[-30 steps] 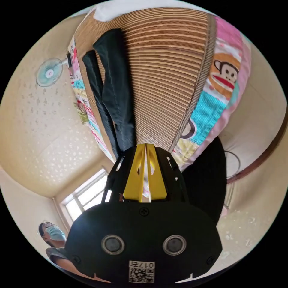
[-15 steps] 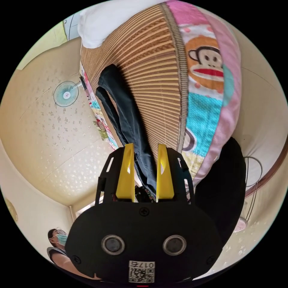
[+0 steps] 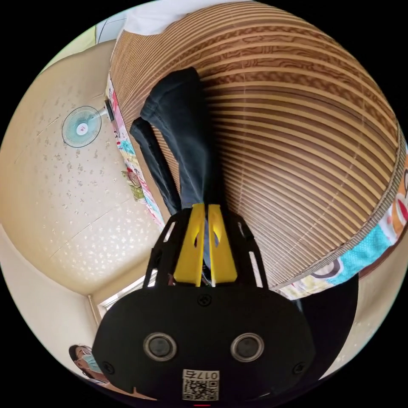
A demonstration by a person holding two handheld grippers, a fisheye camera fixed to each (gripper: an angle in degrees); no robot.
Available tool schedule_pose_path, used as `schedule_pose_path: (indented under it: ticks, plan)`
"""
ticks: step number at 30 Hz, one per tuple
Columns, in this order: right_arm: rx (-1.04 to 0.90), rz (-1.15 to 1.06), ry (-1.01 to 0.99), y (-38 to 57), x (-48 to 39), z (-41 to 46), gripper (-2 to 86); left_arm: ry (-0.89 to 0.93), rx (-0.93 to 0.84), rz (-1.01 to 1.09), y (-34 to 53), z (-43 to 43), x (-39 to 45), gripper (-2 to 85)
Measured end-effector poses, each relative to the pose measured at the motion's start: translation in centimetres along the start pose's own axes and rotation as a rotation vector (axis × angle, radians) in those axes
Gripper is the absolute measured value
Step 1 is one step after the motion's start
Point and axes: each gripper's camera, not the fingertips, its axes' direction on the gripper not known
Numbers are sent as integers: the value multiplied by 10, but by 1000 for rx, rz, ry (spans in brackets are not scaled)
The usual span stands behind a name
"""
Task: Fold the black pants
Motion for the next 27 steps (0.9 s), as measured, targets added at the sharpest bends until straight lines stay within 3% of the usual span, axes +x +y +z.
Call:
schedule_pose_path:
  ticks: [3, 9, 14, 20, 23, 25, 27]
  plan:
    - [-56, -84, -108, 8, -15, -6, 18, 4, -22, 78, 19, -23, 11, 2]
    - [-97, -245, -114, 60, -58, -55, 10, 64, 11, 122, 70, -60, 17, -4]
    - [-72, -416, 93, 71, -131, -62, 7, 72, 74, 189, 92, -64, 45, -4]
    - [-121, -541, 347, 32, -247, 59, 8, 50, 143, 137, 38, -12, 97, 11]
    - [-165, -694, 384, 18, -297, 135, 6, 224, 288, 181, 21, 12, 125, -5]
    - [-156, -722, 507, 19, -325, 179, 5, 299, 252, 211, 13, 32, 148, -8]
    - [-212, -779, 571, 26, -336, 214, 4, 245, 158, 310, 15, 60, 182, -9]
